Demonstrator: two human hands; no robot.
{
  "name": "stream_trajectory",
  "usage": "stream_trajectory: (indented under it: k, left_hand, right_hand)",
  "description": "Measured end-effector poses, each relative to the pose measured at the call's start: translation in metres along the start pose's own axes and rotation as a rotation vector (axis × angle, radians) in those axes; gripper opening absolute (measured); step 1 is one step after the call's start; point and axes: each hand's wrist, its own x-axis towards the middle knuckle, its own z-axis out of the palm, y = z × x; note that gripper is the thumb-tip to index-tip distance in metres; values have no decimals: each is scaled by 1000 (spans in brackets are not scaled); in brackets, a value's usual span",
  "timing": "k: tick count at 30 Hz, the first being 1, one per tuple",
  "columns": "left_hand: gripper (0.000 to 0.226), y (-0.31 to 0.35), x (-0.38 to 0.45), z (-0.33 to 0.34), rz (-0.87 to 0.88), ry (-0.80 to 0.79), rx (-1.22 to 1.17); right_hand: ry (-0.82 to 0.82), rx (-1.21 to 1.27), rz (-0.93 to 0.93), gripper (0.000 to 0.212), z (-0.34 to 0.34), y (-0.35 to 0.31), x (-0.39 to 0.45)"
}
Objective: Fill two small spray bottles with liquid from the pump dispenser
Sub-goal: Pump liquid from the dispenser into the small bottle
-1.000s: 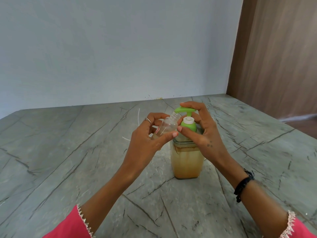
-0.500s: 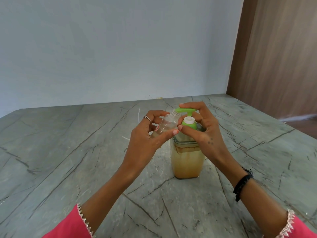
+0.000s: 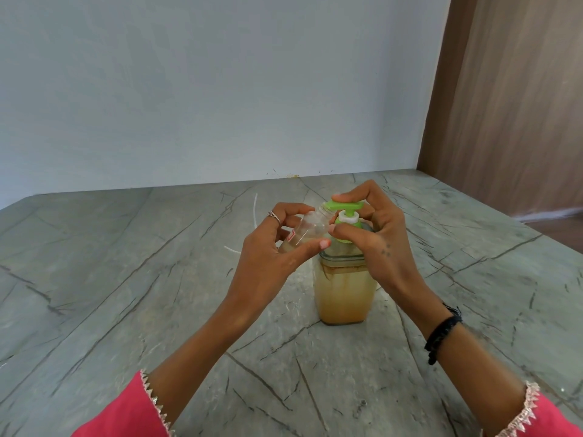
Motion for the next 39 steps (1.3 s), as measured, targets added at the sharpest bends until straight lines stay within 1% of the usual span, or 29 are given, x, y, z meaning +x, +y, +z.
stream_trajectory:
  k: [2, 6, 15, 18, 21, 26, 31, 39]
  left_hand:
    - [34, 0, 0, 0, -12, 3, -13]
    - [37, 2, 1, -1, -13, 11, -22]
    - [39, 5, 0, 0, -16, 8, -26]
    - [39, 5, 1, 0, -16, 10, -26]
    - [39, 4, 0, -1, -19, 8, -39]
    - [39, 4, 0, -1, -17, 5, -42]
    - [37, 5, 1, -2, -13, 2, -28]
    - [39, 3, 0, -2, -24, 4, -26]
  right_hand:
    - [-5, -13, -12, 29, 0, 0, -1]
    - [-39, -75, -43, 32, -1, 1, -2]
    - [-51, -107, -96, 34, -2, 5, -3]
    - [-50, -91, -79, 39, -1, 4, -4]
    - [-54, -90, -64, 39, -1, 3, -5]
    - [-77, -117, -44, 49, -2, 0, -8]
    - [-26, -125, -80, 41, -1, 3, -7]
    - [11, -53, -29, 35, 2, -3, -6]
